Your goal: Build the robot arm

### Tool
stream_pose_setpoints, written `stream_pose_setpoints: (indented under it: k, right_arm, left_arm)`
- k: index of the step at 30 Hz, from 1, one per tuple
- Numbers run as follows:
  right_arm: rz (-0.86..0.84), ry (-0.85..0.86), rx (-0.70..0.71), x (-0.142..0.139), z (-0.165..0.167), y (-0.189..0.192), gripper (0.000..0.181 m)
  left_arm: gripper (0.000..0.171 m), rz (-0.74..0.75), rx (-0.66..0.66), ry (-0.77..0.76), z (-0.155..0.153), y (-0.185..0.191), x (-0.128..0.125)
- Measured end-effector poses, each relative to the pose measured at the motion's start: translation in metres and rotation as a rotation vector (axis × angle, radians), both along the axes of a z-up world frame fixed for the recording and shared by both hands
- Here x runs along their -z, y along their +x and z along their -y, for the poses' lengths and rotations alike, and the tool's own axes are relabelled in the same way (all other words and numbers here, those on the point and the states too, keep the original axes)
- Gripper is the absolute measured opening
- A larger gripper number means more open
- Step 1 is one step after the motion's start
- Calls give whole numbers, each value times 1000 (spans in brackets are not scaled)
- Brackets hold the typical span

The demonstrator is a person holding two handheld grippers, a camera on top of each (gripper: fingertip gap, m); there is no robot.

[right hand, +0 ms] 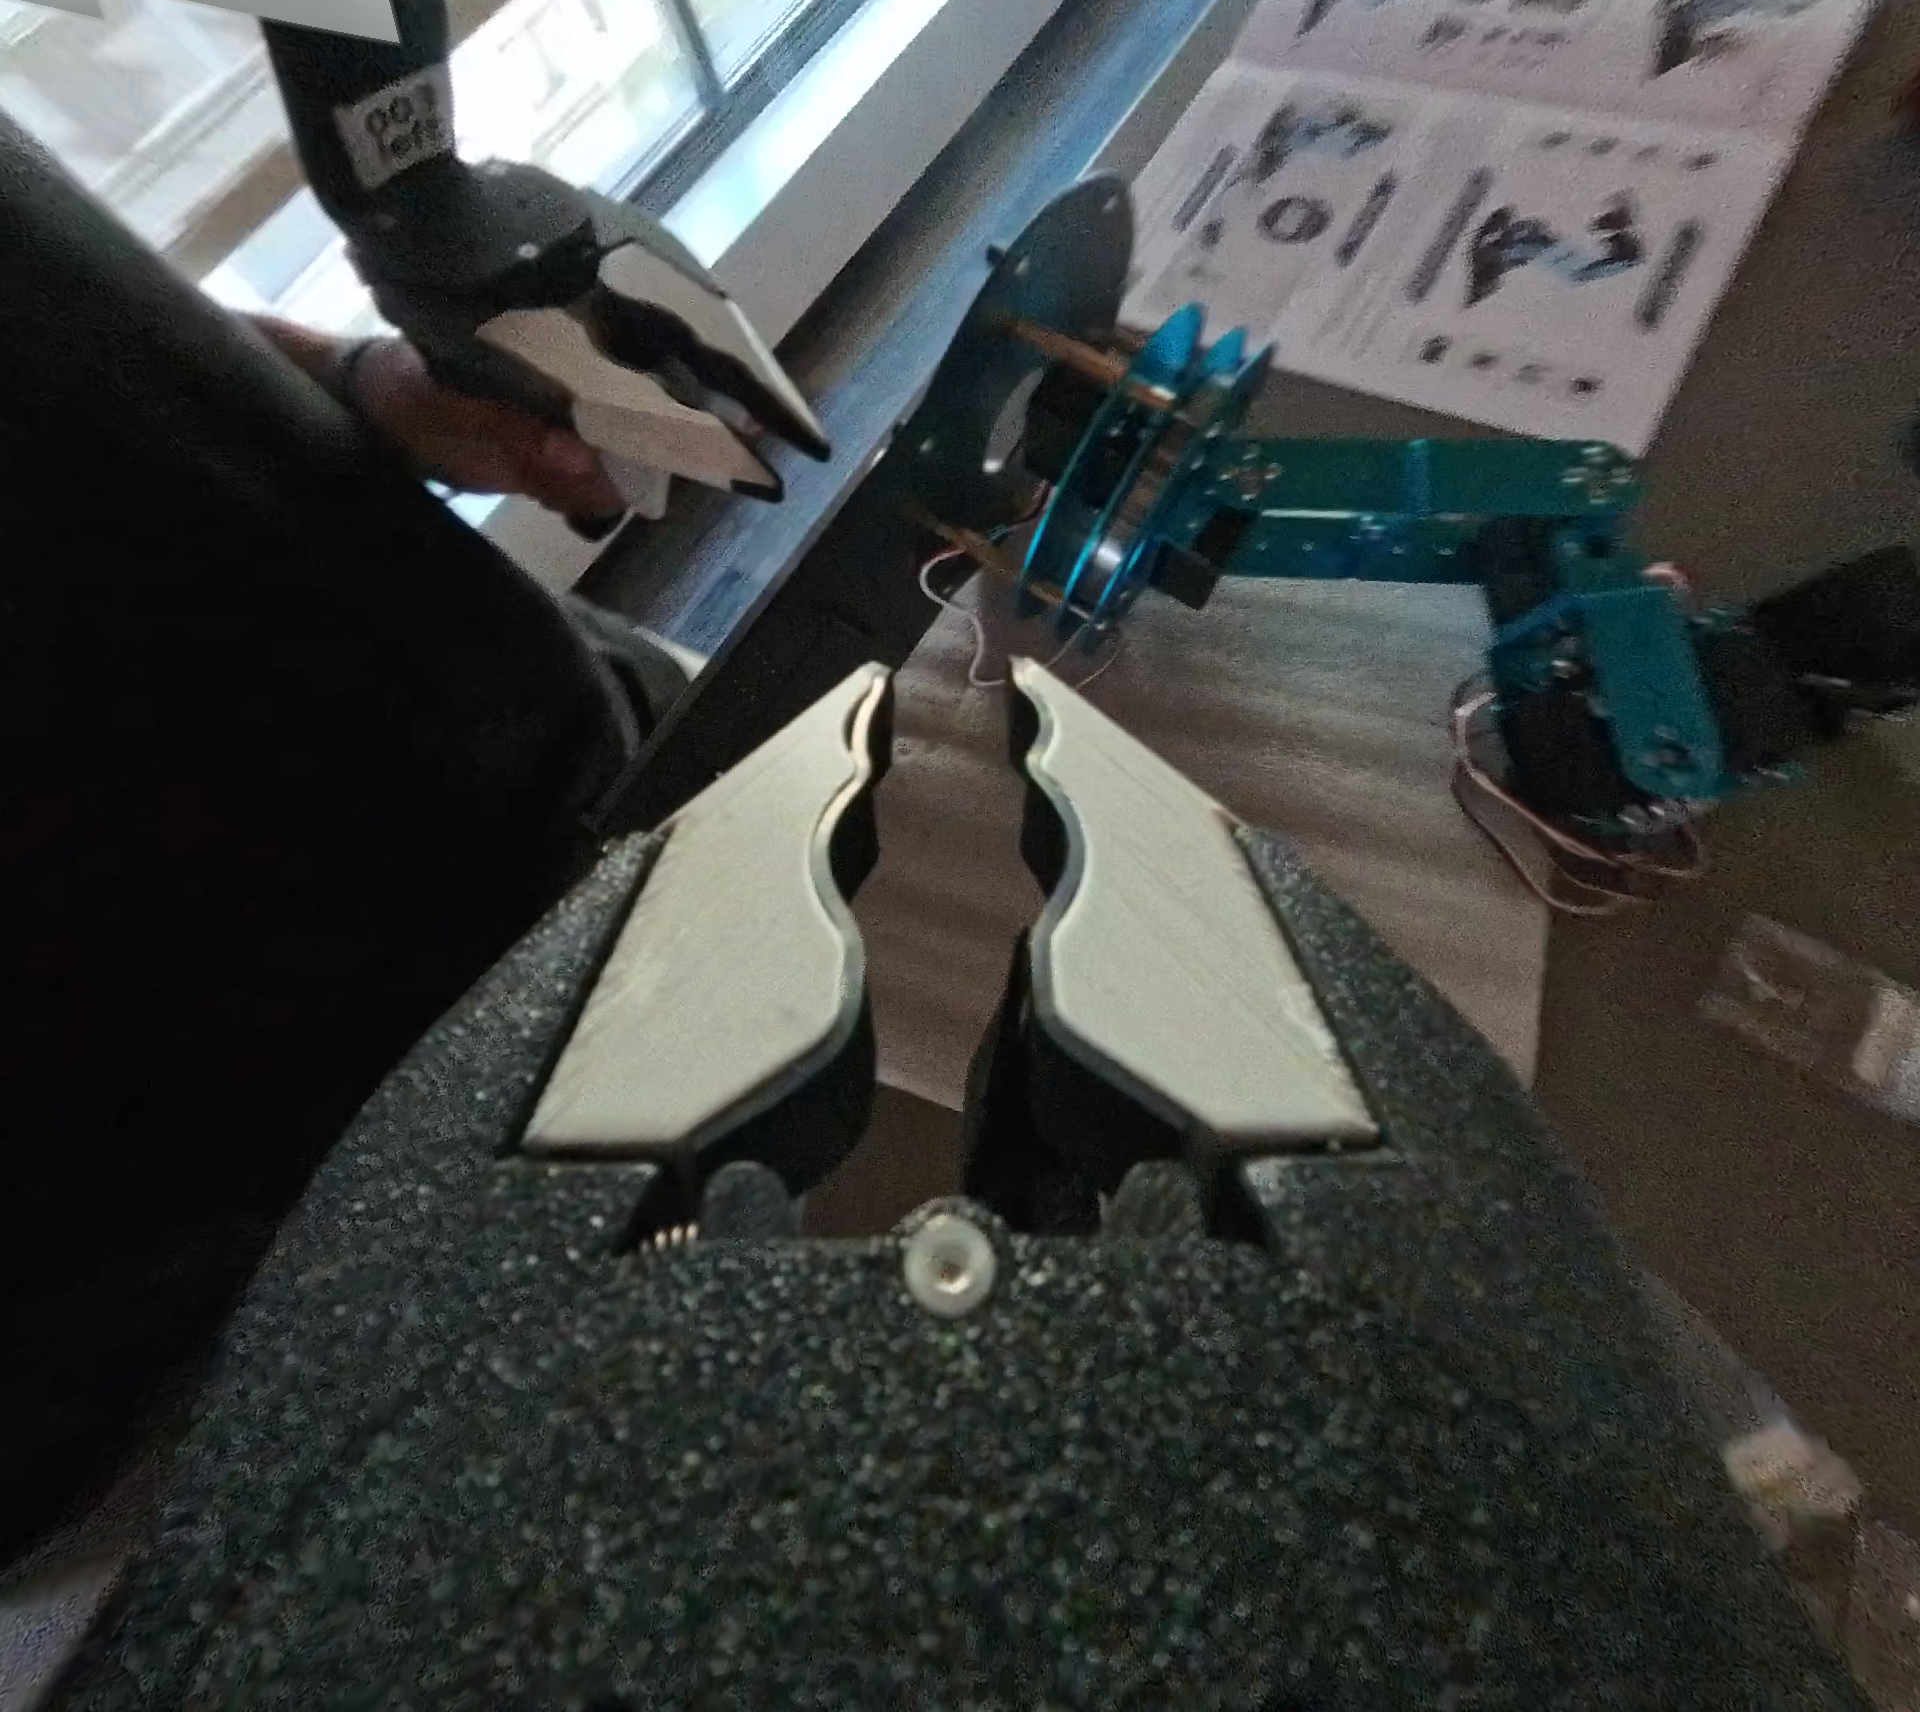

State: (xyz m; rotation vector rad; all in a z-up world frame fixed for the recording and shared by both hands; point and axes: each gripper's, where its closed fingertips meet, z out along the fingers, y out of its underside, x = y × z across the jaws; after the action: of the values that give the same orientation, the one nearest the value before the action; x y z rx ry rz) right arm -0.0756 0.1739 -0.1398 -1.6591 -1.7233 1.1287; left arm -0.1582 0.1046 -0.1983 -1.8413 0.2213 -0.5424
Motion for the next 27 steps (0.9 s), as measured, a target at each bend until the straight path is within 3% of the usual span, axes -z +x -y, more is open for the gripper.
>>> stream_pose_setpoints:
  k: [4, 7, 11, 16, 22, 27]
  right_arm:
    - [-232, 135, 300, -29, 22, 43, 27]
    - [-304, 185, 515, -11, 45, 63, 37]
    - [-381, 70, 730, 18, 90, 68, 45]
    - [-326, -49, 848, 48, 149, 60, 46]
    - [-311, -15, 1128, 57, 194, 70, 38]
    - [-288, 55, 1335, 65, 230, 65, 44]
  left_arm:
    - [16, -76, -104, -24, 14, -27, -3]
    - [16, -85, -157, -62, 26, -42, -1]
    - [16, -61, -165, -72, 41, -47, -6]
    - [16, -71, -29, -78, 54, -34, -7]
    - [16, -132, 200, -117, 65, -28, 6]
    - [17, -141, 310, -156, 83, -52, 7]
